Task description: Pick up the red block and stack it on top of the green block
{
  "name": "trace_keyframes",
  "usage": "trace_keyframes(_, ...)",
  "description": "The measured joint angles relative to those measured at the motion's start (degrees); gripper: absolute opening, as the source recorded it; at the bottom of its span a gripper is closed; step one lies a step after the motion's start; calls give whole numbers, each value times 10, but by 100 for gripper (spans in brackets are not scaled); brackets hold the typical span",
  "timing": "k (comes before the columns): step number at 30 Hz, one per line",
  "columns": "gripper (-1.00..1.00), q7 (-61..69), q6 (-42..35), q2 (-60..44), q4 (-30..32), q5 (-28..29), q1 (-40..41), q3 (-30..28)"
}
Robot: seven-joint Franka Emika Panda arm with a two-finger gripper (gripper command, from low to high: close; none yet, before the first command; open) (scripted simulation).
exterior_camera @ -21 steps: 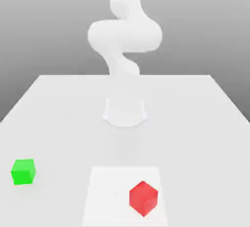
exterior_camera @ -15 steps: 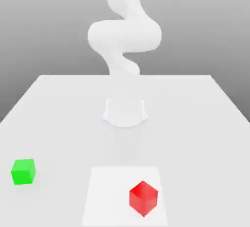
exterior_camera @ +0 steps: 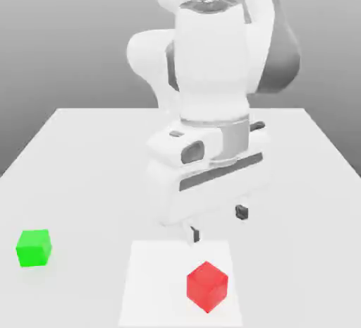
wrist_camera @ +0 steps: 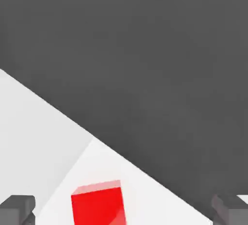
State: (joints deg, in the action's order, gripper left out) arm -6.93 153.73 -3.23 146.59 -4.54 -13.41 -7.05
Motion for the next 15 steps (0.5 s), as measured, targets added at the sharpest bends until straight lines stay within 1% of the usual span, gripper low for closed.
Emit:
trace_keyframes(3,0,23,36,-60,10,12,1,2)
trace_keyframes(7,0,43,103,-142,0,-8,14,19)
trace_keyframes(8,-100,45,115,-156,-1,-10,18,25)
trace_keyframes(15,-100,44,114,-156,-1,-10,19,26)
